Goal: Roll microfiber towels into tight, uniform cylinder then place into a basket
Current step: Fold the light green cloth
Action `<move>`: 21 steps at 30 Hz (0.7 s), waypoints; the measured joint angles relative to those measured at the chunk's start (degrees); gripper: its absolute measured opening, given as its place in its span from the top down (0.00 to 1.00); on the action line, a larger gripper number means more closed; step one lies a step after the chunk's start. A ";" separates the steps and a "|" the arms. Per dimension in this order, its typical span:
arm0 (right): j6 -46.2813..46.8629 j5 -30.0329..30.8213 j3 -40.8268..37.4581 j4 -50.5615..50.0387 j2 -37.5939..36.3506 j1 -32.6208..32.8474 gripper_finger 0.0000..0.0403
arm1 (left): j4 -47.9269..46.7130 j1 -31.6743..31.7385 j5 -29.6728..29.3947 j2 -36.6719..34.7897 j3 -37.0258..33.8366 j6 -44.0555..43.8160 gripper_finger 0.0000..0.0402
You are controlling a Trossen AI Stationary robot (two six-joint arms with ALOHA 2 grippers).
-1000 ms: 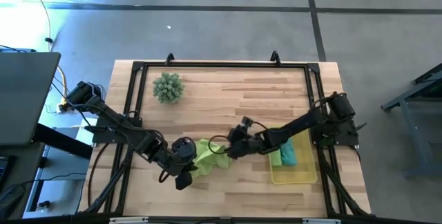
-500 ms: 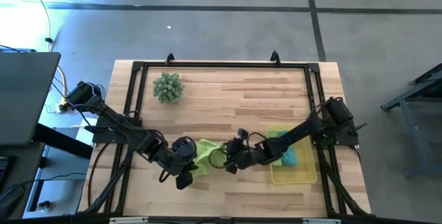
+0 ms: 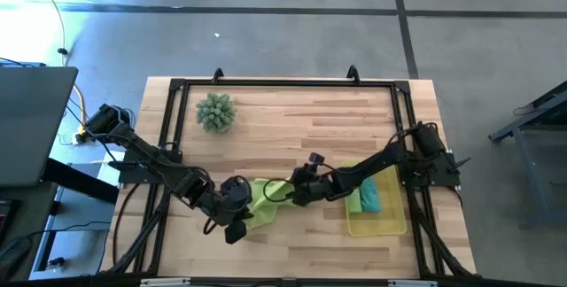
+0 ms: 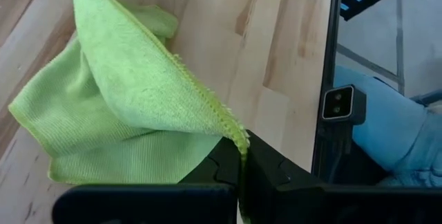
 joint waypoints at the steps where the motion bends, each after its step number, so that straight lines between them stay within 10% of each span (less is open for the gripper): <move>1: -1.36 -0.35 0.00 -0.08 0.00 -0.23 0.67 | 0.02 0.00 0.04 0.00 -0.01 0.00 1.00; 21: -7.20 -8.79 0.00 6.33 -0.21 0.70 0.67 | 0.00 0.04 -0.04 0.00 -0.02 0.00 1.00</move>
